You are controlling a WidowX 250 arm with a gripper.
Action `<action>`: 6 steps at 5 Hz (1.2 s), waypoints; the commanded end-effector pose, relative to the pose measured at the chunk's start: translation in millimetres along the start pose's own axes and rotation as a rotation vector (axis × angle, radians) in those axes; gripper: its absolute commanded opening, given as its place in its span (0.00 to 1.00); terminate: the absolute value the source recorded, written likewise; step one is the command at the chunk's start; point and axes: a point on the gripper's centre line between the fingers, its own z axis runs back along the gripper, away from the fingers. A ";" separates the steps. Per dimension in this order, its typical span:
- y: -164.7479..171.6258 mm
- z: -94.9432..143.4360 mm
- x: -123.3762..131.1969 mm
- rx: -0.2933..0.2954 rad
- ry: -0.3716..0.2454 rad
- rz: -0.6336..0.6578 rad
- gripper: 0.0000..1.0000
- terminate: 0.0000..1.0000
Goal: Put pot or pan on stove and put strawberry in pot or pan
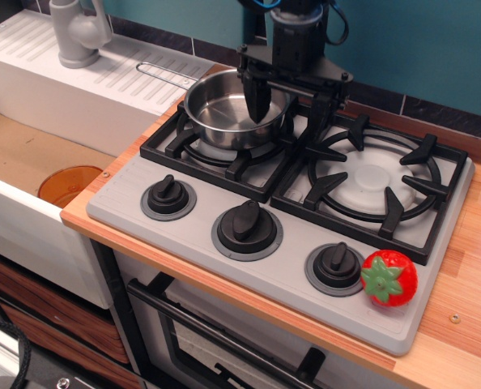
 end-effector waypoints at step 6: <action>-10.5 74.7 3.2 -0.021 0.003 0.048 0.00 0.00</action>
